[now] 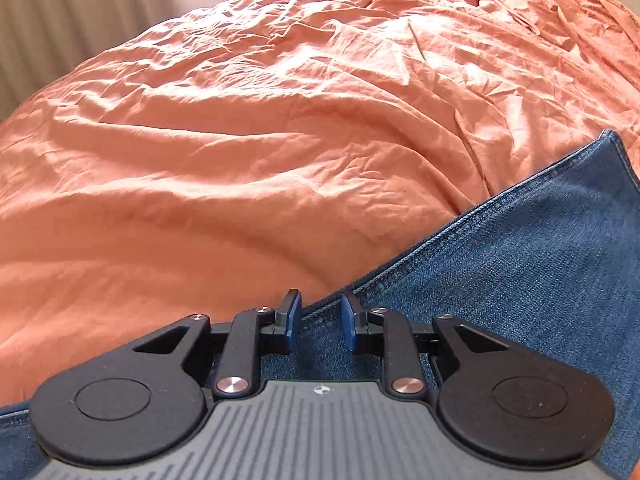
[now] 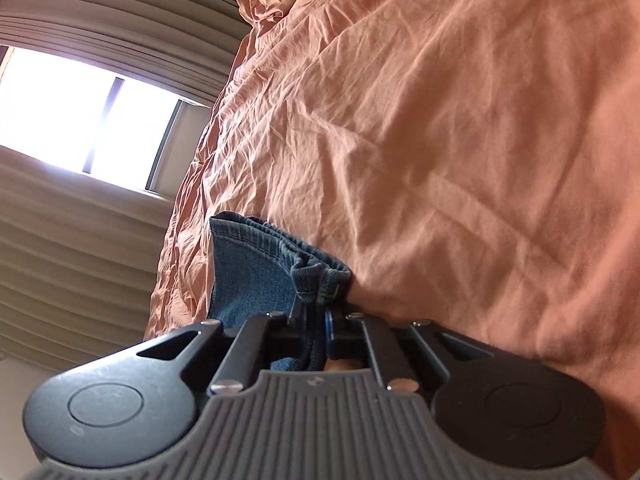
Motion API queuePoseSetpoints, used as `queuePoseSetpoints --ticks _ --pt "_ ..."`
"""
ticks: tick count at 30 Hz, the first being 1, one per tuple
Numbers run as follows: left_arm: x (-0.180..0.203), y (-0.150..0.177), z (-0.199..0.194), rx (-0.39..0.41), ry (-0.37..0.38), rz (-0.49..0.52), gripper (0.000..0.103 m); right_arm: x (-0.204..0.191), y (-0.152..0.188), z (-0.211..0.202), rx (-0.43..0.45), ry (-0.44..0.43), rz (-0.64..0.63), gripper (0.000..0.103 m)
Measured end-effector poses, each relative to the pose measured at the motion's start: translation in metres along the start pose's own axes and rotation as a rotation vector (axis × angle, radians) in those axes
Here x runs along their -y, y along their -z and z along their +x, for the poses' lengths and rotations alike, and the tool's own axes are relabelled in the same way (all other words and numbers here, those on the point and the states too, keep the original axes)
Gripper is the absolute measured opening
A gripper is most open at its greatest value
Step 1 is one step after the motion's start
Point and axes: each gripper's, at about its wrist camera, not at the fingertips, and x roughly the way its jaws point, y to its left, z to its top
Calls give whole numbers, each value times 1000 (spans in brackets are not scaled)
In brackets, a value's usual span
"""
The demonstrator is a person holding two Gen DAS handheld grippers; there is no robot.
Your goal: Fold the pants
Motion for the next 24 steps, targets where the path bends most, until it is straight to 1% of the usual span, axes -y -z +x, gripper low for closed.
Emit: queuePoseSetpoints --ticks 2,4,6,7,11,13,15,17,19,21,22,24 --pt "0 -1 2 1 -2 -21 24 -5 0 0 -1 22 -28 3" --pt "1 0 -6 18 -12 -25 24 -14 -2 -1 -3 42 -64 2" --pt "6 4 -20 35 -20 -3 24 -22 -4 -6 -2 40 -89 2" --pt "10 7 -26 29 -12 17 24 -26 -6 -8 -1 38 -101 1" --pt "25 36 -46 -1 10 60 22 -47 -9 -19 9 28 -150 1" --pt "31 54 -57 -3 19 58 20 -59 -9 -24 13 24 -174 1" --pt "39 73 -71 -3 50 34 17 -73 -9 -30 19 26 -206 1" --pt "48 91 -86 -2 93 4 17 -88 -8 -36 25 35 -247 1" --pt "58 107 -99 -5 132 -20 17 -105 -4 -44 34 41 -317 1" --pt "65 122 -110 6 145 -54 5 -122 1 -49 41 45 -374 1" --pt "68 127 -114 2 161 -65 6 -132 4 -52 44 44 -396 1" --pt "69 136 -119 -21 224 -95 6 -152 9 -59 52 41 -434 1"
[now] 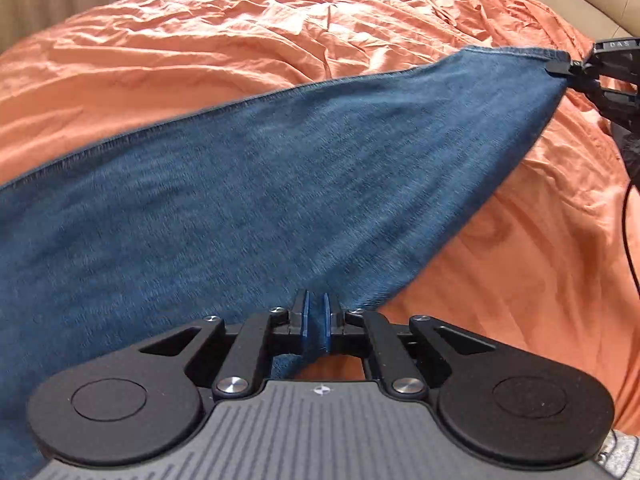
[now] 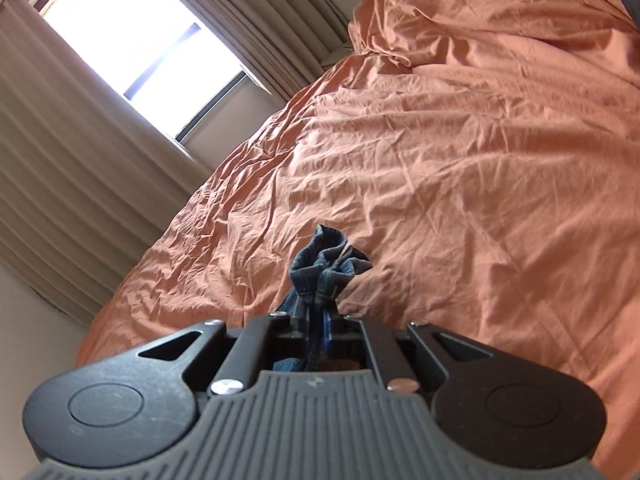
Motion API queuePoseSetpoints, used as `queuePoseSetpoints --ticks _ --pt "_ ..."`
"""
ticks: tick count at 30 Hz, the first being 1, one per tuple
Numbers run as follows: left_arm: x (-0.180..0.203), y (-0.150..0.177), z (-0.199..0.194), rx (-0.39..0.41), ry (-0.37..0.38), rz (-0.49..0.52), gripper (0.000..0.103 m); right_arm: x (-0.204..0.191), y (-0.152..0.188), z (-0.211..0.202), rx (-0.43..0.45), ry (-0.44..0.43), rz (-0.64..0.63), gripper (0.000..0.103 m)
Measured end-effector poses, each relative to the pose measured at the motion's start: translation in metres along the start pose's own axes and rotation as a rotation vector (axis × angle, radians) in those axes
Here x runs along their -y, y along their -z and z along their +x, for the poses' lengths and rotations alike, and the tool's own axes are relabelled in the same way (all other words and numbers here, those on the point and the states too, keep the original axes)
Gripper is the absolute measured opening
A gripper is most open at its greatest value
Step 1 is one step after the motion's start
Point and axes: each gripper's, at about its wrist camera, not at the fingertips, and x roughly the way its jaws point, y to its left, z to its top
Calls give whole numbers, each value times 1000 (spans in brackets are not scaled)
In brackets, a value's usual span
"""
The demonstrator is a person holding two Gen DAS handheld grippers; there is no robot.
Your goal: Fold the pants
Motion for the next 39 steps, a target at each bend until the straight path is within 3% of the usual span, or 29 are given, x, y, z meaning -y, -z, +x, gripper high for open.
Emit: queuePoseSetpoints --ticks 5,11,16,22,26,32,35,38,39 --pt "-9 15 -36 35 34 -18 10 -62 -3 -23 31 -48 -108 1" --pt "-61 28 -100 136 25 -120 10 -159 12 -46 42 -164 -222 1" --pt "-109 41 -141 219 3 -238 10 -243 51 -53 31 -266 -325 1" --pt "-155 68 -178 279 -32 -325 10 -309 124 -31 -46 -329 -392 1" --pt "-177 86 -187 286 -42 -374 10 -326 200 4 -167 -323 -417 1" --pt "-206 110 -192 270 -31 -430 10 -309 324 55 -411 -218 -481 1" --pt "-216 117 -192 264 -7 -451 20 -291 354 66 -448 -173 -524 3" --pt "-222 118 -186 258 32 -483 29 -289 361 70 -447 -177 -558 7" --pt "-223 116 -182 256 45 -494 32 -290 360 71 -454 -188 -571 14"
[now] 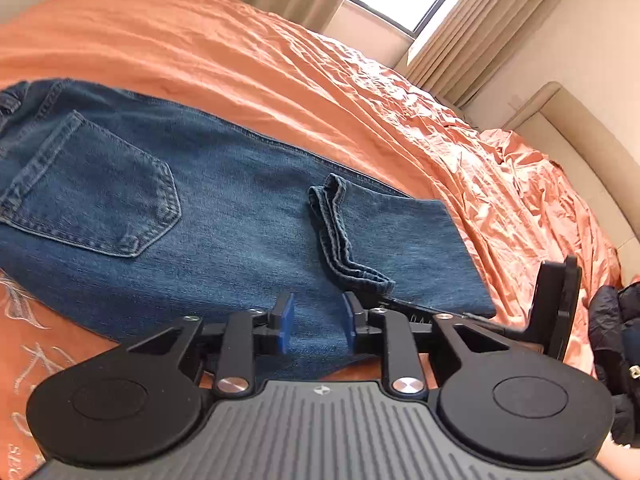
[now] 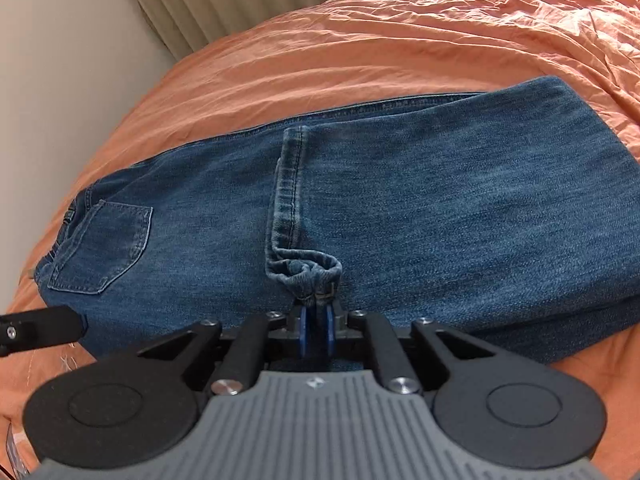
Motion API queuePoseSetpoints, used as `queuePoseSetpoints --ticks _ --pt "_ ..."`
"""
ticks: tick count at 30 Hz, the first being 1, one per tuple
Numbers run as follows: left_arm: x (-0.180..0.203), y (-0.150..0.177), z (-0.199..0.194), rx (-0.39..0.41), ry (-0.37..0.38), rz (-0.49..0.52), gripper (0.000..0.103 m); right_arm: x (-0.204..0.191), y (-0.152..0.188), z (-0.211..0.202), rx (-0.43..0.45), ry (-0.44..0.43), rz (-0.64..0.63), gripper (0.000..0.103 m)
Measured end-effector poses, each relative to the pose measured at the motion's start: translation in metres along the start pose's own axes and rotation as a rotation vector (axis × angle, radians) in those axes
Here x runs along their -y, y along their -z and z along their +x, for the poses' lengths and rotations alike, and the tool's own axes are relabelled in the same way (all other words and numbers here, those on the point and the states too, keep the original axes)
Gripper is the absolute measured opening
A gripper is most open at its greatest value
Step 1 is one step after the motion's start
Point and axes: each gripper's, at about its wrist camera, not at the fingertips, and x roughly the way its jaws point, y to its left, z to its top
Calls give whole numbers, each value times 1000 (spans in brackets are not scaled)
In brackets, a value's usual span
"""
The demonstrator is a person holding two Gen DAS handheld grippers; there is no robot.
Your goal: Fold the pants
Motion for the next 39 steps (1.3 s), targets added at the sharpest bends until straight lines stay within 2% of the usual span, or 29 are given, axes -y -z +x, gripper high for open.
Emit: queuePoseSetpoints --ticks 1,3,5,8,12,17,18,19,21,23,26,28,29,32,35,39 --pt "0 -1 4 -5 15 -13 33 3 -7 2 -13 -28 -6 28" --pt "-1 -5 14 -9 49 -35 40 2 -9 -6 -24 -74 -9 42" --pt "0 -11 26 -1 77 -68 48 3 -10 -14 -16 -76 -18 43" --pt "0 -22 48 2 103 -110 51 16 -14 -33 28 -38 -31 47" --pt "1 -38 86 9 89 -144 52 49 -22 -57 82 39 -45 50" --pt "-9 -53 132 -3 55 -248 51 105 -24 -83 142 102 -16 50" --pt "-10 -54 139 -11 48 -248 47 115 -25 -87 152 108 -8 50" --pt "-10 -55 145 -15 39 -238 42 127 -25 -94 164 120 1 49" --pt "-7 -54 150 -14 19 -195 21 146 -24 -102 177 141 10 46" --pt "0 -52 144 29 17 -147 8 164 -23 -110 184 159 11 38" --pt "23 -54 121 102 43 -70 6 185 -26 -116 188 184 1 29" --pt "51 -65 101 160 56 42 6 194 -32 -117 196 185 -14 18" --pt "60 -69 93 179 58 88 6 197 -36 -117 204 185 -22 17" --pt "79 -85 86 185 8 193 6 196 -53 -111 223 174 -52 13" --pt "62 -96 106 134 -81 171 6 193 -71 -95 223 171 -77 9" --pt "22 -91 142 25 -97 75 7 188 -96 -64 201 157 -114 6"
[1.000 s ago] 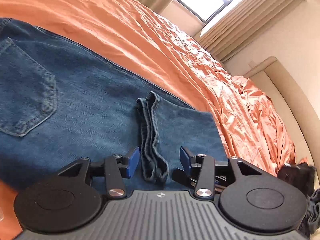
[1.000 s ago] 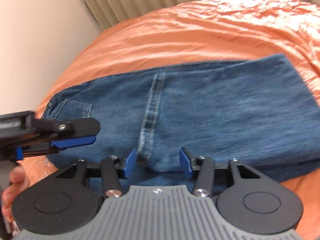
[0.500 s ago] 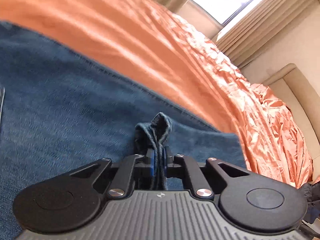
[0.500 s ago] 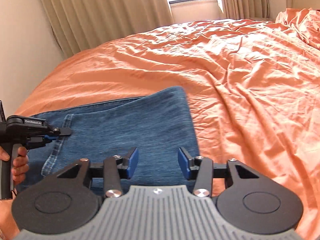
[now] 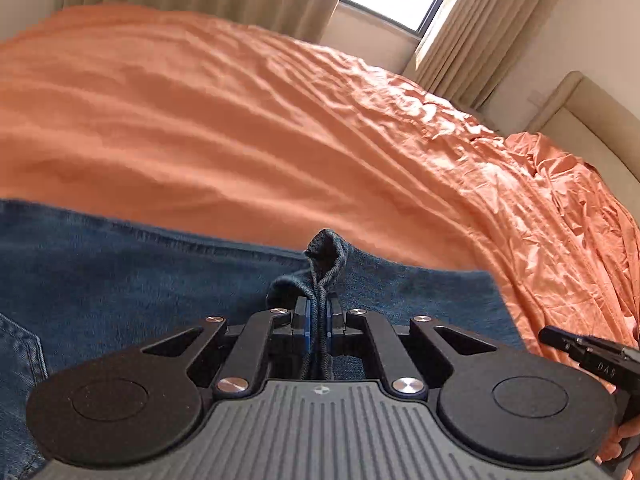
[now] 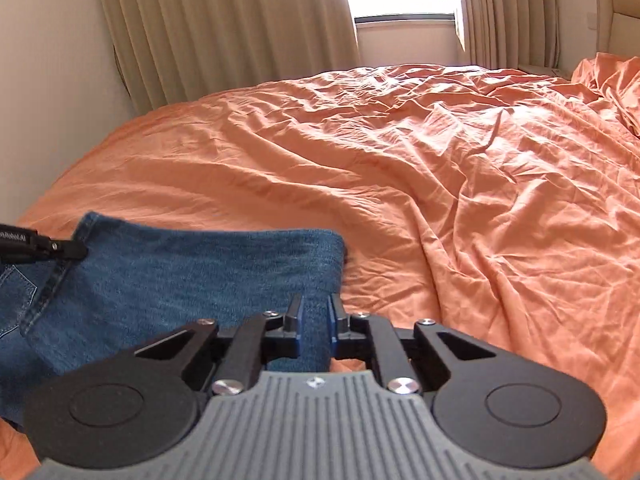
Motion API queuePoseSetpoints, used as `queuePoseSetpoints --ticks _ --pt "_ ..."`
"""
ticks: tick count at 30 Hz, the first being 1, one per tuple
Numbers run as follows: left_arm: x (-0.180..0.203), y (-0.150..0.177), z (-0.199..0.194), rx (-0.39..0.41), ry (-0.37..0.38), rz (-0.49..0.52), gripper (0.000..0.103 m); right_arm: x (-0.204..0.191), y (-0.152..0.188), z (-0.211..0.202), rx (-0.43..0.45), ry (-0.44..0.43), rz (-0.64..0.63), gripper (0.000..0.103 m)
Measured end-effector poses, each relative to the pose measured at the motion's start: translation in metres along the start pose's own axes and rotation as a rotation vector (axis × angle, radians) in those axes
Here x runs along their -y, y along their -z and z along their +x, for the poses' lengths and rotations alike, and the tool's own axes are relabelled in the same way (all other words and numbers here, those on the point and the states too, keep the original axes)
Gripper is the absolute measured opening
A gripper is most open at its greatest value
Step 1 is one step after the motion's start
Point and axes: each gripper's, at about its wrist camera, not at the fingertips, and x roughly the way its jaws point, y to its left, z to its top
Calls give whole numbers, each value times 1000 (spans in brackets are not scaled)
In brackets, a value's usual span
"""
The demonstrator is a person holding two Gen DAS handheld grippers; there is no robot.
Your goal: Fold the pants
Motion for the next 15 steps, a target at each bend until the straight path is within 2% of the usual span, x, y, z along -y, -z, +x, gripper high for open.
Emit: queuePoseSetpoints --ticks 7,12,15 --pt "-24 21 25 -44 7 -84 7 -7 -32 69 -30 22 -66 1" --pt "-30 22 29 -52 29 -91 8 -1 -23 113 -116 57 -89 0" --pt "-30 22 30 -61 15 -90 13 2 -21 119 -124 50 -73 0"
